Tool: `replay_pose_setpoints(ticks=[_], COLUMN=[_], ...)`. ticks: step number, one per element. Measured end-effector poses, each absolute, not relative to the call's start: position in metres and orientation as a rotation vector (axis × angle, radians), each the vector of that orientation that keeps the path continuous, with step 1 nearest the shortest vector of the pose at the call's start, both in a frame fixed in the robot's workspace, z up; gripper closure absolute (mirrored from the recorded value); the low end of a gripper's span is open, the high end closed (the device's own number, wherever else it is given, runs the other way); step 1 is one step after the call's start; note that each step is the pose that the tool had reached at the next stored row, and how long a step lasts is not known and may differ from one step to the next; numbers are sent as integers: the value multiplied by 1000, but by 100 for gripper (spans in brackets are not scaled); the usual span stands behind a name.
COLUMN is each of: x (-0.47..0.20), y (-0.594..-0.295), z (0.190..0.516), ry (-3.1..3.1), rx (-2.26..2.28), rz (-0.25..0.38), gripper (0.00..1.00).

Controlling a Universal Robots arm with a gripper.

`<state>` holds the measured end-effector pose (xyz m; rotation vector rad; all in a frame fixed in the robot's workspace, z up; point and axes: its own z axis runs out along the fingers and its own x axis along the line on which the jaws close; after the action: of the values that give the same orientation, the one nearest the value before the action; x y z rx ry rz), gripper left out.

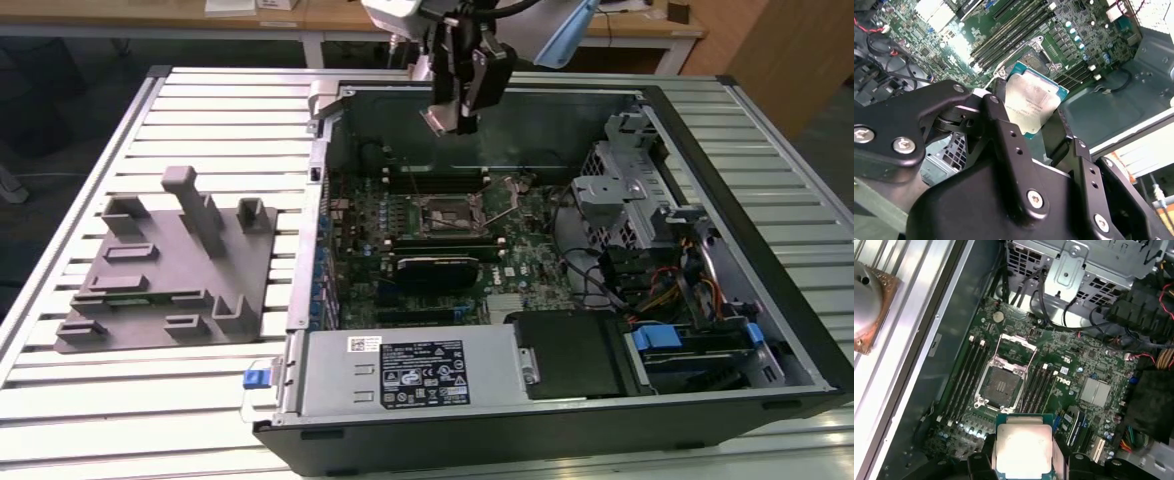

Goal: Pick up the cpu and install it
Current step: 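Place the cpu into insertion slot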

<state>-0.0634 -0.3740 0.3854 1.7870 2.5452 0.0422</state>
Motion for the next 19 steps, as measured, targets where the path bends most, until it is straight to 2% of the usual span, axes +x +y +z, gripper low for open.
replay_pose_setpoints(ticks=[19], x=[-63], y=[-374], z=[381], ry=[2266], rx=[2125], rz=[34], gripper=[47])
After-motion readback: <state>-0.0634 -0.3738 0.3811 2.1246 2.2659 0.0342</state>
